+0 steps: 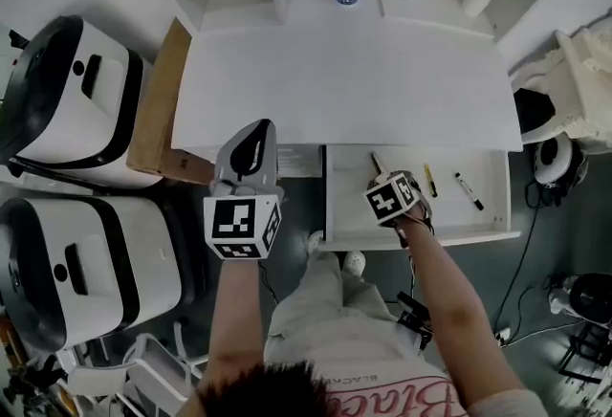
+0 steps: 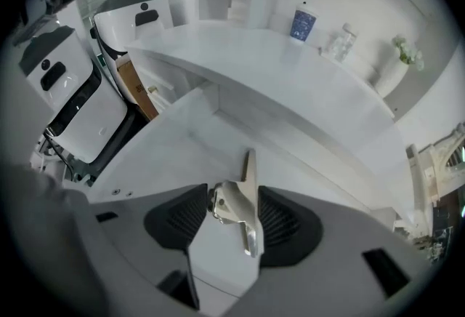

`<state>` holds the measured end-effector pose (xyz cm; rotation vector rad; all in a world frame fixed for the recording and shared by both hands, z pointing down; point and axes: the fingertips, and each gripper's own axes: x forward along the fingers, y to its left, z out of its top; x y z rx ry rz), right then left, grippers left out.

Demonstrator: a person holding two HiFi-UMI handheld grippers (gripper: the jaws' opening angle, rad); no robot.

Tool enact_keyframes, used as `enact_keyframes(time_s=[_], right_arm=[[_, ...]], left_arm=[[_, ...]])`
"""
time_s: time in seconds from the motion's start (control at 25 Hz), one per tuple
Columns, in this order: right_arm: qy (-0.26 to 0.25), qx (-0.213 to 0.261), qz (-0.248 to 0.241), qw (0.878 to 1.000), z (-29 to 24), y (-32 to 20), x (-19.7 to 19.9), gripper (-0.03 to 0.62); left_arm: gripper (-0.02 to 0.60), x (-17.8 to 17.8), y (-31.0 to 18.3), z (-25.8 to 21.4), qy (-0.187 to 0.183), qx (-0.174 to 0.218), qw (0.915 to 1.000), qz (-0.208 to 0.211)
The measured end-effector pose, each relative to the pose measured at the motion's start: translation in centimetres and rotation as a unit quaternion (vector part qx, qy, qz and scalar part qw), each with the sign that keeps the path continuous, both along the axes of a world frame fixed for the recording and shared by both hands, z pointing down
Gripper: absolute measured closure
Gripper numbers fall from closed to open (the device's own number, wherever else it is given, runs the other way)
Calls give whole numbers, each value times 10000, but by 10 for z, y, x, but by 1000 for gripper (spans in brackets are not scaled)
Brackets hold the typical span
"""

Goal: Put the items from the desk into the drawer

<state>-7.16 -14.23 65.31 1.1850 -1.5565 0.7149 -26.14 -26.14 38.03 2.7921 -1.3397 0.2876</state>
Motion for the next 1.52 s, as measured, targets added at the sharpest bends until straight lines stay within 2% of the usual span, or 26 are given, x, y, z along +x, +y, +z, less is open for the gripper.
enact_keyframes(time_s=[0.32, 0.56, 0.84, 0.92, 1.08, 1.32, 1.52], right_arm=[[-47, 398, 63, 9992, -44, -3, 14, 385], [124, 770, -59, 9969, -84, -3, 27, 388], [349, 1429, -18, 9891, -147, -1, 49, 473], [452, 1672, 4, 9849, -168, 0, 55, 526], [615, 2203, 15, 9735, -213, -3, 64, 583], [619, 2957, 43, 9533, -279, -3, 67, 586], [502, 3524, 298, 9340, -322, -1, 71, 586]], left_arm=[[574, 28, 8, -28, 131, 259, 9993, 255], [574, 45, 19, -53, 274, 502, 9977, 352], [574, 64, 26, -85, 448, 817, 9944, 491], [574, 70, 29, -94, 483, 899, 9933, 551], [574, 82, 31, -112, 573, 1083, 9902, 671], [574, 95, 37, -128, 704, 1271, 9860, 814], [574, 103, 39, -139, 764, 1395, 9829, 930]])
